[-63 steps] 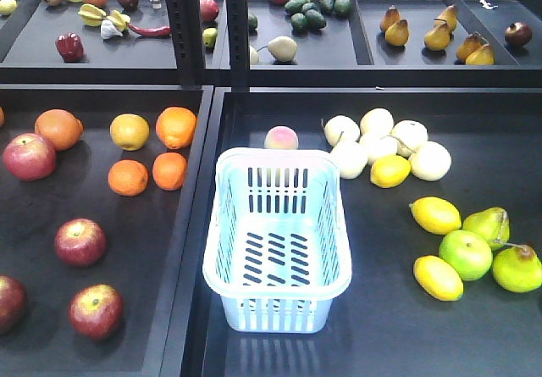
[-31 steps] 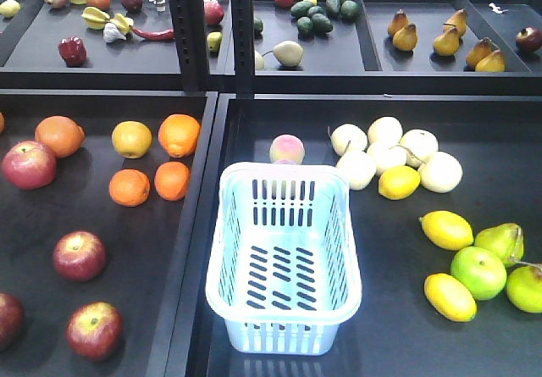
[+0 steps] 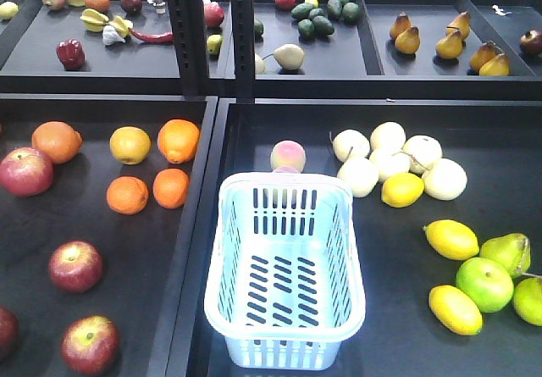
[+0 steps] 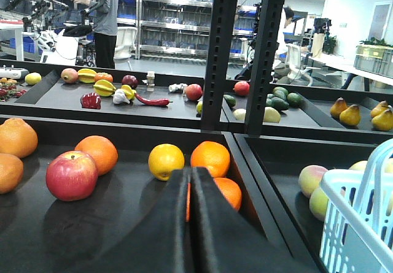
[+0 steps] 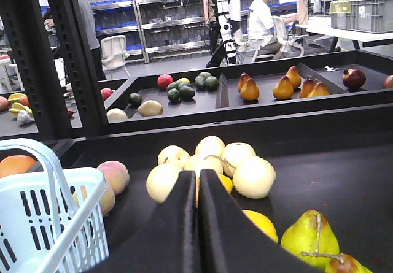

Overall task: Pick three apples into basket with both arms
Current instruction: 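Stop the base in front of the light-blue basket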

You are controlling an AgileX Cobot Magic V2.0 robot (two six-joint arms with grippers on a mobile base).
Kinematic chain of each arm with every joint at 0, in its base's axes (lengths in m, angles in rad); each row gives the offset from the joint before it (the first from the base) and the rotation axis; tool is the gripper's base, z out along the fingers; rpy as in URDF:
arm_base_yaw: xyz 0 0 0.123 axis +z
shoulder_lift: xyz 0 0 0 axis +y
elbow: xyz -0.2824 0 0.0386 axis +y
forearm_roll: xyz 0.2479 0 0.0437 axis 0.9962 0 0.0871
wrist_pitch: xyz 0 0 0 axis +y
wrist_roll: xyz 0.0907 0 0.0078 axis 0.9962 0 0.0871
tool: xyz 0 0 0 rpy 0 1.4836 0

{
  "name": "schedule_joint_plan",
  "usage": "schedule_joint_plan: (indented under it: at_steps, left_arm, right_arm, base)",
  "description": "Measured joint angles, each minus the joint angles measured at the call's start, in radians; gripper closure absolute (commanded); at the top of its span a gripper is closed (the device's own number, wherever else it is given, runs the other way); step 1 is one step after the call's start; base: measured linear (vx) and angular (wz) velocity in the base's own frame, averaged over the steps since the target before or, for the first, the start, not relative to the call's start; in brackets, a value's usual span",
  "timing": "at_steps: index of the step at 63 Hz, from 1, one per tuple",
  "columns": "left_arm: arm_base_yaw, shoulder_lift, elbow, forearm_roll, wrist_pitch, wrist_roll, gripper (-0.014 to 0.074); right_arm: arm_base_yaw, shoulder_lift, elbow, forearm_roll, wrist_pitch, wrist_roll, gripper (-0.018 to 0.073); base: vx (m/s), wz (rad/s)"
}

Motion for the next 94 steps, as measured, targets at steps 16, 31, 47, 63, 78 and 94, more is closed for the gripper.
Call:
schedule_joint_plan:
  at_steps: [16, 31, 47, 63, 78, 94]
  left_arm:
    - [0.000, 0.000, 0.000, 0.000, 0.000, 0.000, 0.0602]
    - [0.000, 0.000, 0.000, 0.000, 0.000, 0.000, 0.0602]
    - [0.000, 0.000, 0.000, 0.000, 0.000, 0.000, 0.0602]
    - [0.000, 0.000, 0.000, 0.000, 0.000, 0.000, 0.0602]
    - [0.000, 0.000, 0.000, 0.000, 0.000, 0.000, 0.0602]
    - [0.000, 0.000, 0.000, 0.000, 0.000, 0.000, 0.0602]
  right_arm:
    - [0.000, 0.000, 0.000, 0.000, 0.000, 0.000, 0.0564]
    - [0.000, 0.000, 0.000, 0.000, 0.000, 0.000, 0.0564]
    - [0.000, 0.000, 0.000, 0.000, 0.000, 0.000, 0.0564]
    - [0.000, 0.000, 0.000, 0.000, 0.000, 0.000, 0.0564]
    - [0.000, 0.000, 0.000, 0.000, 0.000, 0.000, 0.0564]
    - [0.000, 0.000, 0.000, 0.000, 0.000, 0.000, 0.0564]
  base:
    - [0.02, 0.01]
    - [0.02, 0.00]
    - [0.02, 0.00]
    - [0.00, 0.00]
    - [0.00, 0.00]
    - [0.00, 0.00]
